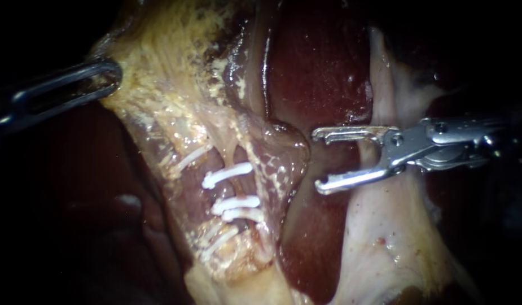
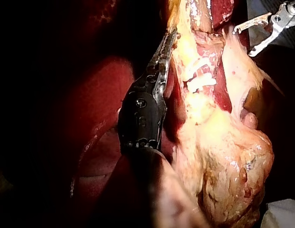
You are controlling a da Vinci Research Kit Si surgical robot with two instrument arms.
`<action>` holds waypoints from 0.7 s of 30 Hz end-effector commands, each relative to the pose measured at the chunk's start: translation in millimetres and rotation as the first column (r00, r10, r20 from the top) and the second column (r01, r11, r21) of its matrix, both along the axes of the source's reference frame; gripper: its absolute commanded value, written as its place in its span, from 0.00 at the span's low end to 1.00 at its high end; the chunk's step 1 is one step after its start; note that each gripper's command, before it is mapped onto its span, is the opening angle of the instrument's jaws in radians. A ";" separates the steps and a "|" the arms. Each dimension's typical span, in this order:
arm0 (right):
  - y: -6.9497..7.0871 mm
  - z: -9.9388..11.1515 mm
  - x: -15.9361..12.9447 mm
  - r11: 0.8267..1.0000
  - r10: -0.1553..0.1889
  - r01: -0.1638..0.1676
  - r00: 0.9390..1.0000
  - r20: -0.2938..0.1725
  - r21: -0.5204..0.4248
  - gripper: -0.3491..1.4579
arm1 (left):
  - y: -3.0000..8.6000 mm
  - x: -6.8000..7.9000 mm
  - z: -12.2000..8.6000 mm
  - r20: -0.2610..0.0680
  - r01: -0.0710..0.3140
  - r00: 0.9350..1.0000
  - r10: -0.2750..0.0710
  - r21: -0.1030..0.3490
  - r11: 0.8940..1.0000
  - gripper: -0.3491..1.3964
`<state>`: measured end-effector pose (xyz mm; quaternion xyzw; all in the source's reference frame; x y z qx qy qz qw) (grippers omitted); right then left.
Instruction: Going back third clip right tube
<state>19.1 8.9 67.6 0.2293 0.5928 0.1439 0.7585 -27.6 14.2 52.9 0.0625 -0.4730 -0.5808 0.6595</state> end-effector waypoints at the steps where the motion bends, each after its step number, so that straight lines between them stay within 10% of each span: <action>1: -0.2 0.1 0.2 1.000 -0.004 0.004 1.000 -0.002 0.001 0.52 | 0.0 -0.2 0.4 0.003 -0.002 1.000 0.002 -0.002 1.000 0.00; 15: -0.5 -0.3 0.4 1.000 -0.013 0.013 1.000 -0.009 -0.015 0.52 | 0.4 -7.5 6.9 0.012 -0.044 0.999 0.044 0.006 0.999 0.00; 21: -0.6 -0.5 0.5 1.000 -0.013 0.012 1.000 -0.012 -0.020 0.52 | 0.4 -8.1 7.0 0.015 -0.047 0.999 0.047 0.005 0.999 0.00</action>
